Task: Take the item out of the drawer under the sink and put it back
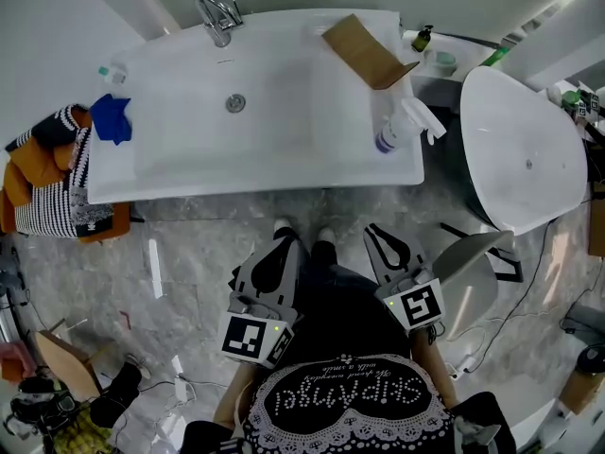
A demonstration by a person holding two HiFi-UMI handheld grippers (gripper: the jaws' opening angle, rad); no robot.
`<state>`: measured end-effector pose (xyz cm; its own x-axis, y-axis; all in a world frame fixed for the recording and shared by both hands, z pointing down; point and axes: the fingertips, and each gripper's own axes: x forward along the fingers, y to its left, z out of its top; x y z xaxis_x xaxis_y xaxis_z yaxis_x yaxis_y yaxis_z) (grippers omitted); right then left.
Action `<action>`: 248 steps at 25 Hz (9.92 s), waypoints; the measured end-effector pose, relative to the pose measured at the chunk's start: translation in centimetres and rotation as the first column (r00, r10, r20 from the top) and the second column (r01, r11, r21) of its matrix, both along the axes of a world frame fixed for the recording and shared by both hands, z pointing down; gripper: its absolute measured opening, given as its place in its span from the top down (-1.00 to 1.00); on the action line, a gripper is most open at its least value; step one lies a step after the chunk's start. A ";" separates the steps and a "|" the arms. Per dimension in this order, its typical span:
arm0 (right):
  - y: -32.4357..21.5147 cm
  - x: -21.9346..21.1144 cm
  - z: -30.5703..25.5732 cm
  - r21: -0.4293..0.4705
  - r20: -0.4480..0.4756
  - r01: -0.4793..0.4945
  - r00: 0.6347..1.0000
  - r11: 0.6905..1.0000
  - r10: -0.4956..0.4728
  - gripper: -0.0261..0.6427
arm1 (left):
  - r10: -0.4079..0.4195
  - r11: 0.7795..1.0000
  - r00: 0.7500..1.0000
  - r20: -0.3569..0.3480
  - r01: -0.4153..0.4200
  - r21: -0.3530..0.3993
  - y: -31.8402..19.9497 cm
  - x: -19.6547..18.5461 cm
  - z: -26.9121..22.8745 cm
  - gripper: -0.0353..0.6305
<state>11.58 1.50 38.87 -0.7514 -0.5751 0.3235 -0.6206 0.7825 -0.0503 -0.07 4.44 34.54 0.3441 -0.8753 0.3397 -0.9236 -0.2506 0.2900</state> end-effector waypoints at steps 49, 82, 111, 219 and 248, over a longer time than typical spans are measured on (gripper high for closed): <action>-3.7 -7.1 35.3 -0.389 -0.319 -0.128 0.948 0.912 -0.003 0.61 | 0.091 0.990 0.993 -0.069 -0.097 -0.097 -3.8 0.9 8.9 0.88; -9.7 -7.7 43.0 -0.485 -0.287 -0.452 0.891 0.749 0.352 0.45 | 0.086 0.978 0.988 -0.126 -0.108 -0.179 -2.4 -0.3 11.9 0.88; -4.4 -6.7 43.2 -0.495 -0.307 -0.395 0.913 0.774 0.269 0.48 | 0.080 0.978 0.988 -0.130 -0.103 -0.181 -2.3 -0.2 12.0 0.88; 4.1 1.0 33.0 -0.521 -0.280 -0.088 0.957 0.849 -0.072 0.87 | 0.066 0.993 0.997 -0.033 -0.069 -0.092 -1.5 2.7 6.1 0.88; -1.7 4.2 17.3 -0.278 -0.091 -0.110 0.992 0.954 0.088 0.87 | 0.075 0.995 0.996 0.039 -0.077 0.062 -2.6 3.4 -0.7 0.88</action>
